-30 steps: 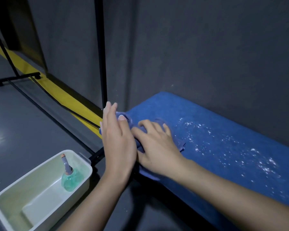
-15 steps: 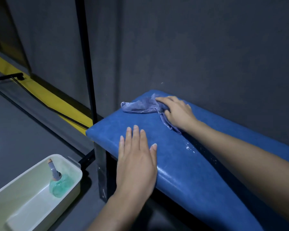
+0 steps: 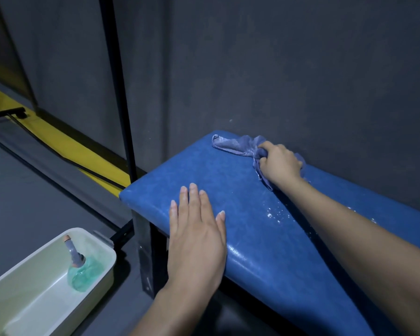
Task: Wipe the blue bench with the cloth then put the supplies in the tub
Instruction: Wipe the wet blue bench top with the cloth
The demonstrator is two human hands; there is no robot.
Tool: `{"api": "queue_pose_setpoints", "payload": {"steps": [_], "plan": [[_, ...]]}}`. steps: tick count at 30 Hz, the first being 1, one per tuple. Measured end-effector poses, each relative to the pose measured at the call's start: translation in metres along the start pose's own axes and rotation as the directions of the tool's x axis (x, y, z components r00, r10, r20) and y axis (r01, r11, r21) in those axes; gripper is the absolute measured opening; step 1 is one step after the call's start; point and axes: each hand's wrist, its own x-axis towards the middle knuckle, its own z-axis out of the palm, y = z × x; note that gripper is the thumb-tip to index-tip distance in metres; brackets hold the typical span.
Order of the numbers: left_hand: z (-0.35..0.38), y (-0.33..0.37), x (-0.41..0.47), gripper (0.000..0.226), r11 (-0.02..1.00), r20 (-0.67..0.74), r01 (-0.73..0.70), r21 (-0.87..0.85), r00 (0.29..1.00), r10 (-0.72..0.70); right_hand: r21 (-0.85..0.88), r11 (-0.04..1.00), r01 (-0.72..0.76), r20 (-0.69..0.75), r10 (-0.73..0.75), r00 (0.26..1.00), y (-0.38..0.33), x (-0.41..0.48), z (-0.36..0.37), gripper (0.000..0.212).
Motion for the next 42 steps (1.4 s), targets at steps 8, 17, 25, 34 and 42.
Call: {"api": "queue_pose_setpoints", "payload": {"steps": [8, 17, 25, 34, 42], "plan": [[-0.006, 0.001, -0.003, 0.078, 0.983, 0.013, 0.004, -0.182, 1.0, -0.002, 0.046, 0.97, 0.237, 0.01, -0.238, 0.971, -0.017, -0.049, 0.008, 0.024], [-0.022, 0.013, -0.002, 0.052, 0.827, -0.084, 0.058, -0.559, 0.988, -0.126, 0.16, 0.85, 0.501, 0.058, -0.515, 0.855, -0.033, -0.111, -0.005, 0.034], [-0.027, 0.019, 0.004, 0.056, 0.877, -0.132, 0.043, -0.478, 0.984, -0.12, 0.213, 0.63, 0.747, 0.136, -0.776, 0.616, 0.007, -0.136, -0.03, 0.04], [-0.017, 0.041, -0.006, 0.065, 0.975, -0.036, -0.106, -0.198, 0.994, 0.101, 0.046, 0.837, 0.545, 0.143, -0.546, 0.826, 0.056, -0.042, -0.024, 0.045], [-0.013, 0.048, -0.003, 0.052, 0.981, 0.151, -0.191, -0.019, 0.97, 0.192, -0.051, 0.982, 0.18, 0.072, -0.176, 0.982, 0.072, 0.01, -0.022, 0.045]]}}
